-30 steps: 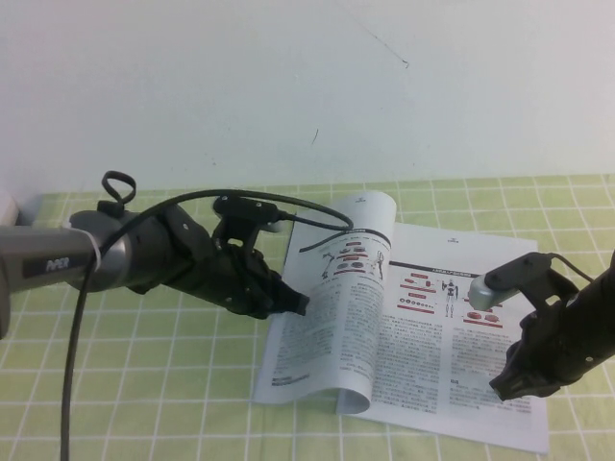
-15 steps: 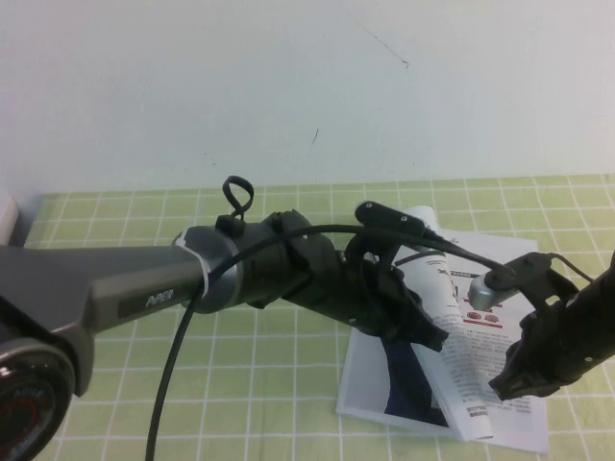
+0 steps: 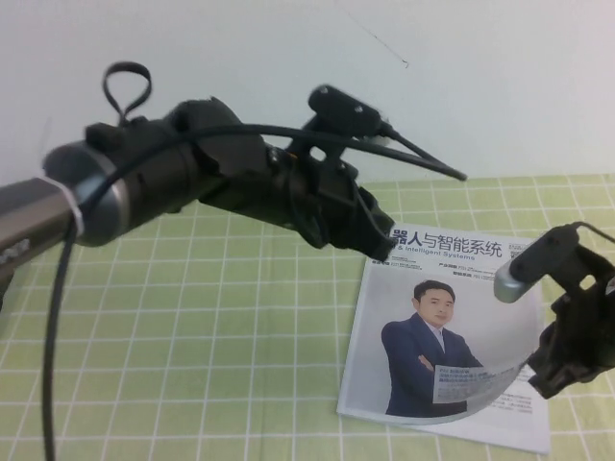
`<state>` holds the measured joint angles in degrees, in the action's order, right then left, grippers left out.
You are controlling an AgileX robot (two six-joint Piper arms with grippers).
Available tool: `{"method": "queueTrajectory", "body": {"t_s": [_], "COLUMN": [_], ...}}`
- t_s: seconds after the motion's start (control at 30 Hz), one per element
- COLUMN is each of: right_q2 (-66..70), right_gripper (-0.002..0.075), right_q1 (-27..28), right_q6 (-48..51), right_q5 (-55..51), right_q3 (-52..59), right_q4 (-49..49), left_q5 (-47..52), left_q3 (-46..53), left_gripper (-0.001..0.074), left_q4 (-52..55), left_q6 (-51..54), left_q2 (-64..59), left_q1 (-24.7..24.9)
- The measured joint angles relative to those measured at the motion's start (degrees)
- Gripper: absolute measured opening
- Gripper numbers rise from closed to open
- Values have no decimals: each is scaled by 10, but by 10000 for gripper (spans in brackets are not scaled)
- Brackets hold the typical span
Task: Close book
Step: 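Close the open booklet and leave it lying on the table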
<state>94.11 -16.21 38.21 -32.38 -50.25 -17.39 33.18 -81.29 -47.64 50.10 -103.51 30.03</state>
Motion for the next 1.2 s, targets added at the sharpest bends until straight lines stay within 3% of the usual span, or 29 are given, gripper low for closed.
{"method": "queueTrajectory", "body": {"t_s": [0.27,0.5,0.7,1.03,1.2], "right_q2": [-177,-347,-472,-677,-757], "right_gripper": [-1,-1,-1,-1,-1], "right_q1": [0,0,0,0,0], "right_q6": [-126,-161,-161,-211,-249], "right_q5": [-89,-112,-109,-65,-71], "right_q3": [1,4,30,196,237], "right_q4": [181,206,182,178,162], "left_q5": [45,28,-26,-179,-242], "left_q3": [0,32,162,448,524], "left_gripper": [-3,-3,-3,-3,-3], "left_q4": [229,278,277,272,267], "left_q6": [-221,-275,-273,-263,-261], "left_q2": [126,254,377,570,647], "left_q1": [-86,-135,-133,-133,-133]}}
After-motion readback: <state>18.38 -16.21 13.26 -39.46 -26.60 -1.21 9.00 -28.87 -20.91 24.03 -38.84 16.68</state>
